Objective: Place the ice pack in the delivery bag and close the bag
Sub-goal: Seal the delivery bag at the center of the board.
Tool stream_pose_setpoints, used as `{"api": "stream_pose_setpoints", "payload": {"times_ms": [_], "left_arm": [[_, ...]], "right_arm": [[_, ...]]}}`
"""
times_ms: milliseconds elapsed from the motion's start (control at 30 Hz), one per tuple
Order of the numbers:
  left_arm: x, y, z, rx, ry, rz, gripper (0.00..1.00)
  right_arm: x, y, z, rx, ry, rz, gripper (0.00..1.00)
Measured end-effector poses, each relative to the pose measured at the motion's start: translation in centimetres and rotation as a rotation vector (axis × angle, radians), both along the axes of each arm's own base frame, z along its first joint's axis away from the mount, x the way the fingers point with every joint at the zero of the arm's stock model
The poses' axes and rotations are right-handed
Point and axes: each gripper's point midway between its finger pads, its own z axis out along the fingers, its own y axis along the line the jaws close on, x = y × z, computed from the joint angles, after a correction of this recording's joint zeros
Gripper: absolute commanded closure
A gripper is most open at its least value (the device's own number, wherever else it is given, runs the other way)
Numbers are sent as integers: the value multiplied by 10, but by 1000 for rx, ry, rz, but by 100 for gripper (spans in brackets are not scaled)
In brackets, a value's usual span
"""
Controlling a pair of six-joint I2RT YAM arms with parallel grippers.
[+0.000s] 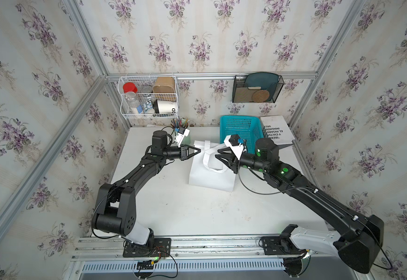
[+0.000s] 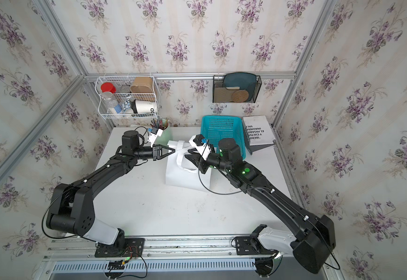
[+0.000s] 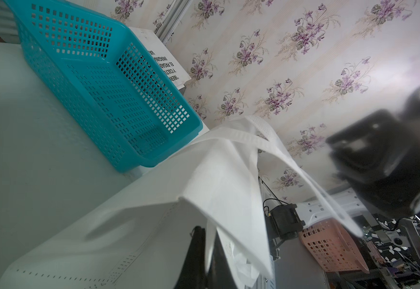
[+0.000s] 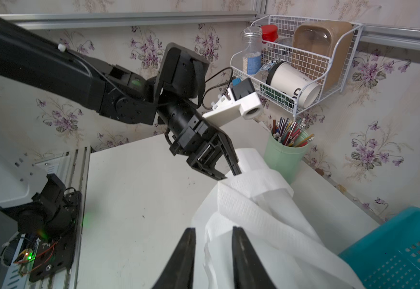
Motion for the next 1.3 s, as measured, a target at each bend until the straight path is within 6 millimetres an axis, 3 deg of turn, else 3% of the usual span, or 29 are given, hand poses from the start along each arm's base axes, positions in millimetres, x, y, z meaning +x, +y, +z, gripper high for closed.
{"api": "stream_pose_setpoints", "payload": {"times_ms": [133, 200, 333, 467, 533, 767, 1133, 1233, 1300], "left_arm": [[3, -1, -1, 0, 4, -2, 100], [4, -1, -1, 1, 0, -3, 100], [5, -1, -1, 9, -4, -6, 100], [7, -2, -3, 20, -11, -11, 100], [8, -2, -5, 25, -12, -13, 100], [7, -1, -7, 40, -25, -22, 100], [9, -2, -8, 47, -25, -29, 100], [9, -2, -8, 47, -20, -30, 100], [8, -2, -8, 46, -19, -32, 100]], "right_arm": [[18, 15, 3, 4, 31, -8, 88], [26, 19, 12, 26, 43, -23, 73], [67, 15, 33, 80, 69, -108, 62], [108, 19, 6, 35, 182, -132, 47], [111, 28, -12, -13, 238, -87, 41], [119, 50, -46, -127, 339, 24, 38], [97, 51, -84, -218, 449, 143, 38], [93, 52, -85, -221, 446, 167, 44], [91, 51, -85, -223, 451, 174, 58]]}}
